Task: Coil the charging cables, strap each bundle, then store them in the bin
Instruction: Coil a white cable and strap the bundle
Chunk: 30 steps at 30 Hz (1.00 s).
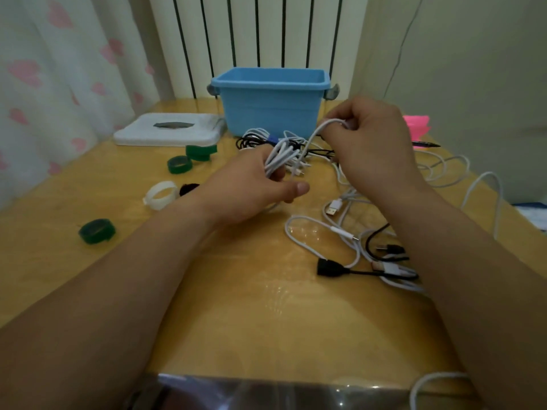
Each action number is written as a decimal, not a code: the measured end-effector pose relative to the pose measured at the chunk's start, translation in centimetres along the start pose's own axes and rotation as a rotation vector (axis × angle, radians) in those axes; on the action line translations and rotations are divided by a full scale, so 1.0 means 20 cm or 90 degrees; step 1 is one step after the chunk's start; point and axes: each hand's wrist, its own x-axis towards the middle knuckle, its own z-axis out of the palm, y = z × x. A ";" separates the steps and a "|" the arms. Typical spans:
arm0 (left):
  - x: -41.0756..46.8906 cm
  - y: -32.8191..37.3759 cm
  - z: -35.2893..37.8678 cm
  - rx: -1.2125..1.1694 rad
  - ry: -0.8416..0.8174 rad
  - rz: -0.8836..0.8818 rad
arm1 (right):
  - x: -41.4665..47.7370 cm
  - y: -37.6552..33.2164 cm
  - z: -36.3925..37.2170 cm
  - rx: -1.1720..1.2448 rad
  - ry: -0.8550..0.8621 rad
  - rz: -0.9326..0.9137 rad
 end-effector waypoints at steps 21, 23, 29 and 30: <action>0.01 -0.03 0.00 -0.477 0.102 -0.146 | -0.03 -0.04 -0.01 0.145 -0.252 0.143; 0.01 -0.05 -0.01 -0.519 0.132 -0.165 | -0.04 -0.05 0.00 0.141 -0.247 0.130; 0.00 0.04 0.05 -0.593 0.079 -0.119 | -0.12 -0.10 0.09 0.144 -0.137 -0.012; 0.00 0.04 0.05 -0.616 0.052 -0.106 | -0.14 -0.10 0.10 0.120 -0.137 -0.044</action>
